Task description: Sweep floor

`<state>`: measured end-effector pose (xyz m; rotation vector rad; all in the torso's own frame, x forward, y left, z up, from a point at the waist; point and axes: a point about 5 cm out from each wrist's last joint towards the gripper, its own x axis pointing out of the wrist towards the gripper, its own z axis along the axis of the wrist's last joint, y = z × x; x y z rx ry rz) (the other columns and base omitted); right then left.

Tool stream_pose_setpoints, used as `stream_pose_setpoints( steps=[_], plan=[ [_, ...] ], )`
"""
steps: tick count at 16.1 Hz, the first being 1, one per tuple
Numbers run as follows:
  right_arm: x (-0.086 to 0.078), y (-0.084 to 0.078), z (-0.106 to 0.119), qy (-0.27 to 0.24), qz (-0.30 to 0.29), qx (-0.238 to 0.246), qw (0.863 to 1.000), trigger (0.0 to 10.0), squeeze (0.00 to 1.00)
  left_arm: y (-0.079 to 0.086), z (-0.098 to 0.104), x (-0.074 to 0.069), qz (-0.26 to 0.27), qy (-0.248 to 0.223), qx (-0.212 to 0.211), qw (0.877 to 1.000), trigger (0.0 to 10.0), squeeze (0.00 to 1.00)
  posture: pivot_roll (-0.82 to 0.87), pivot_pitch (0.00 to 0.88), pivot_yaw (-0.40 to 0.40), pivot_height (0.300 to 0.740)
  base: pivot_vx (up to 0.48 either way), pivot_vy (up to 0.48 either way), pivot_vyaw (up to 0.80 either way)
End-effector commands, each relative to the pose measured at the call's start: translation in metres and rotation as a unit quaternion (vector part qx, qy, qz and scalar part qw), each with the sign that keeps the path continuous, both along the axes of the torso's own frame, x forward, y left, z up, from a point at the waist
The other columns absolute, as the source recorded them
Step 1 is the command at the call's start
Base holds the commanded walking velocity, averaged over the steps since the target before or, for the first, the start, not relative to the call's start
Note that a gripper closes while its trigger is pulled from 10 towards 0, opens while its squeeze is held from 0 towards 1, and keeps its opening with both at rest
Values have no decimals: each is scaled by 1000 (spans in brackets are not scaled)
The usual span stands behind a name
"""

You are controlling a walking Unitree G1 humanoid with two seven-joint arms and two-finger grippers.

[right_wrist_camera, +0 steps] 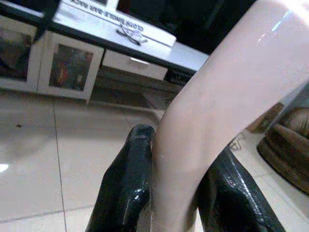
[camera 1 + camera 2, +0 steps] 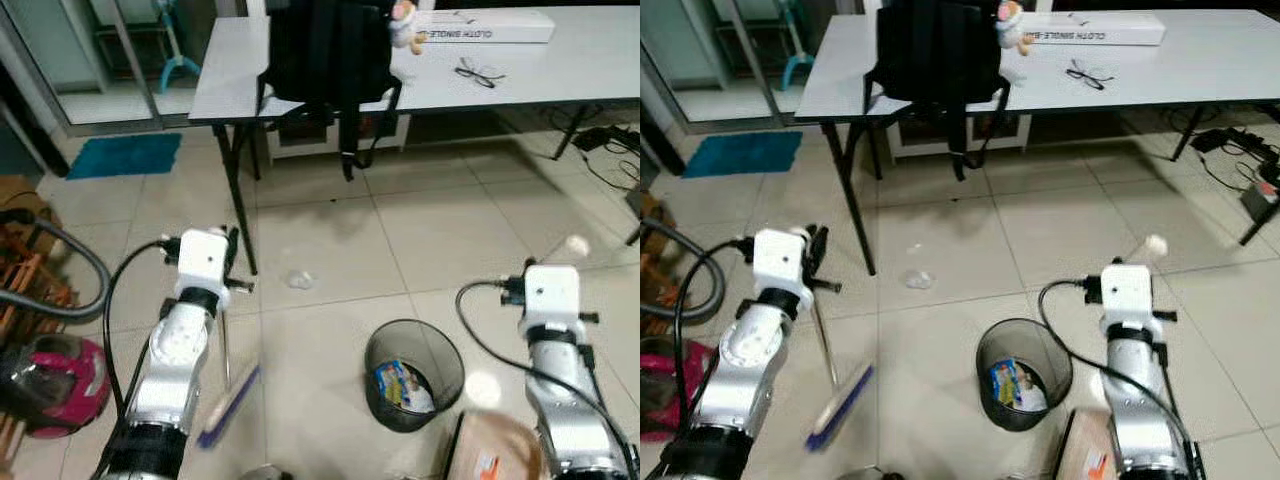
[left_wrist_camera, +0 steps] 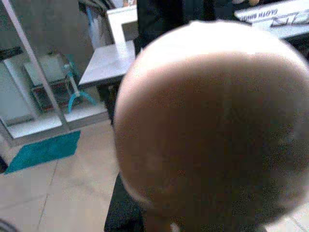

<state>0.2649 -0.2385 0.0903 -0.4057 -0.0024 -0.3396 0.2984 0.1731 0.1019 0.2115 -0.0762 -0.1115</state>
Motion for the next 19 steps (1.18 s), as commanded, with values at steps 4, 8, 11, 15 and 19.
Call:
stream_pose_setpoints(
  steps=[4,8,11,15,19],
  plan=[
    [-3,0,-2,14,-2,7,1000,10000,0,0,11,-11,9,-8,11,1000,10000,0,-17,22,33,740,0,371,0],
    [-10,-6,-8,32,-15,8,999,10000,0,-3,12,-12,10,-2,11,1000,10000,0,-29,14,40,740,0,393,0],
    [-15,-10,-12,41,-31,26,998,10000,0,-5,13,-13,9,4,12,1000,10000,0,-34,7,47,740,0,390,-150],
    [-15,-6,-12,37,-32,46,998,10000,0,-8,14,-9,7,6,13,1000,10000,0,-35,0,53,740,0,389,-800],
    [-15,-1,-12,37,-31,63,997,10000,0,-9,16,-7,6,5,13,1000,10000,0,-35,0,56,740,0,392,-800]
  ],
)
